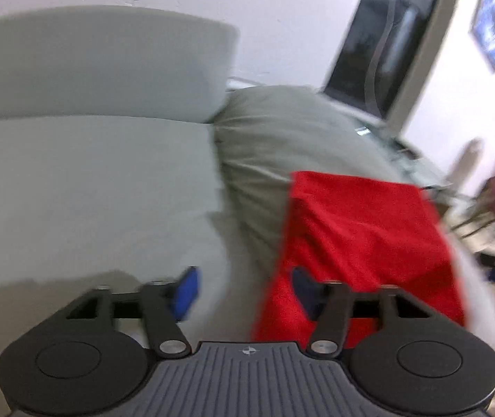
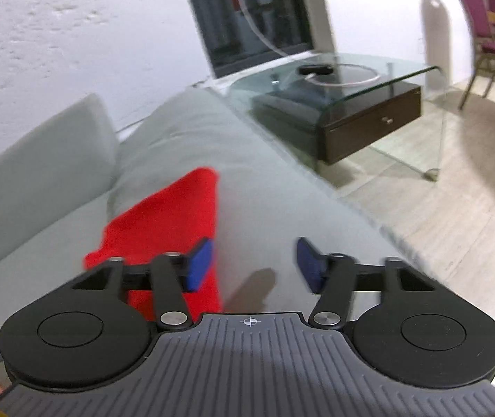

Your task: Fold clothes

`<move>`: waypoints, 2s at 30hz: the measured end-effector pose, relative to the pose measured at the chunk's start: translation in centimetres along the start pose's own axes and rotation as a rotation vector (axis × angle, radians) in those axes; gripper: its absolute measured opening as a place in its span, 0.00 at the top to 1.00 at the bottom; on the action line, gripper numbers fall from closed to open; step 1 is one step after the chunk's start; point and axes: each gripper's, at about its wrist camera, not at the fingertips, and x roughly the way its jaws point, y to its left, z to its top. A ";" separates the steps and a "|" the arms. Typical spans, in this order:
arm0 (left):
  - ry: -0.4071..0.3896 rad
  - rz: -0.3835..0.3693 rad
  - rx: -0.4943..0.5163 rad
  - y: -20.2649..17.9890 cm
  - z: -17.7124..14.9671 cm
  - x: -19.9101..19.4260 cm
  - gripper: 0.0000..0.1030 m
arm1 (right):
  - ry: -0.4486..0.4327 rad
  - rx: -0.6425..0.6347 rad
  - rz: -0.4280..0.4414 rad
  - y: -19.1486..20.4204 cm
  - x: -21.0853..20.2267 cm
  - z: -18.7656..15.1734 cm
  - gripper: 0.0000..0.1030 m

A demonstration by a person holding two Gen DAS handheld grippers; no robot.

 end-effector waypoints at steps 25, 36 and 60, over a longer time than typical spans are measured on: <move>0.075 0.147 0.249 -12.9 1.0 -15.0 0.19 | 0.321 -0.206 0.101 5.9 -15.8 -0.6 0.31; 0.132 0.149 0.192 -14.3 -0.4 -16.7 0.11 | 0.259 -0.301 0.049 6.0 -21.6 -0.5 0.21; 0.215 0.138 0.202 -14.5 -2.2 -13.2 0.11 | 0.302 -0.253 -0.033 3.7 -19.2 -3.0 0.21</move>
